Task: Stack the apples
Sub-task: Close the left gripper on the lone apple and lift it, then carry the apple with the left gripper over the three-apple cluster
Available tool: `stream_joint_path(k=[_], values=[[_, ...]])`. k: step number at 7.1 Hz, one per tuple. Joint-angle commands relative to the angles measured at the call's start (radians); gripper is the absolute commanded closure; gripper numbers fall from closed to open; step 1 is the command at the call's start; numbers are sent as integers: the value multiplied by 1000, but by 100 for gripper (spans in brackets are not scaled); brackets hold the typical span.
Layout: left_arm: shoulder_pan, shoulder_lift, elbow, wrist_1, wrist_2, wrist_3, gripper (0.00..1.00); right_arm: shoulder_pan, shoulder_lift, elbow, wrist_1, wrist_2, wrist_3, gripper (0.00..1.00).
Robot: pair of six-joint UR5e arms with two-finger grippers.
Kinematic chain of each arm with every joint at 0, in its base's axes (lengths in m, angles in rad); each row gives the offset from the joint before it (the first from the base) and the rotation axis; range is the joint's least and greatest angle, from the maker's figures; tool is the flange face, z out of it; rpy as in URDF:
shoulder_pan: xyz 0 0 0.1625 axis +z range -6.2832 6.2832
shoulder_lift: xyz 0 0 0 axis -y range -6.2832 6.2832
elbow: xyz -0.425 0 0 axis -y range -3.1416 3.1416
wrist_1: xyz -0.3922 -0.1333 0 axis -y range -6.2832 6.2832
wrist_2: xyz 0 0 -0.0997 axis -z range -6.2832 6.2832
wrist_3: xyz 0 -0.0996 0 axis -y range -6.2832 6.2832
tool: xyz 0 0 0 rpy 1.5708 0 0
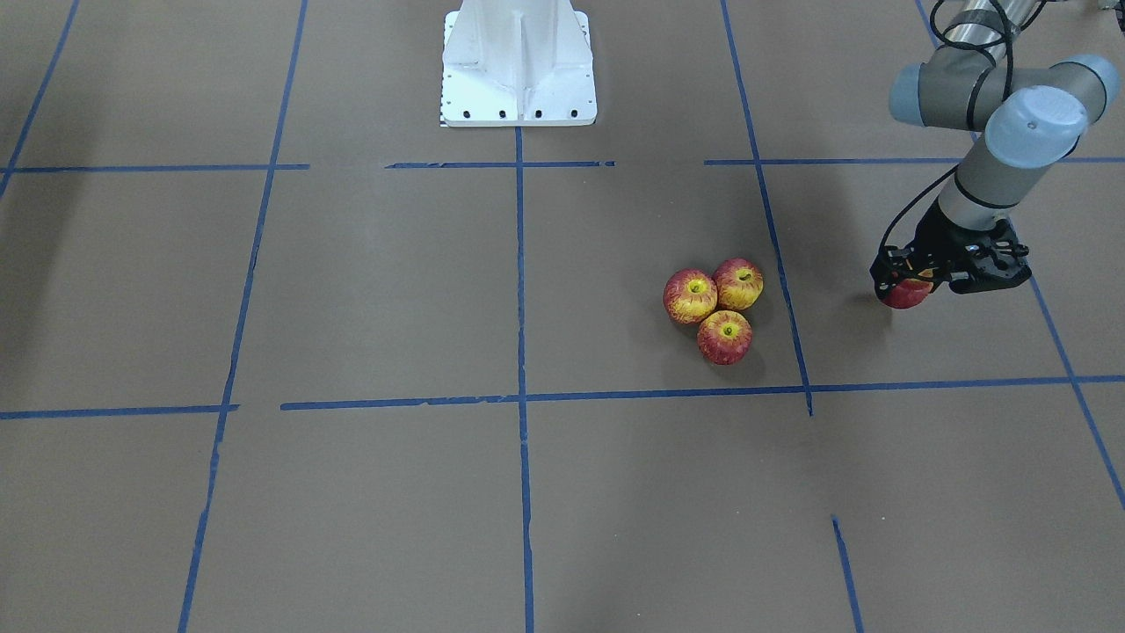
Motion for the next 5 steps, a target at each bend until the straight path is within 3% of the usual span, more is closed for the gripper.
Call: stream_joint_path(k=[1,3,5], values=[[2,-90,-146,124,-77,-116,100,0,0,0,-1,0,0,0],[60,-308,-67,127,-79,-337,100,0,0,0,1,0,0,0],[134,-362,-7,127,-69,-361,100,0,0,0,1,0,0,0]])
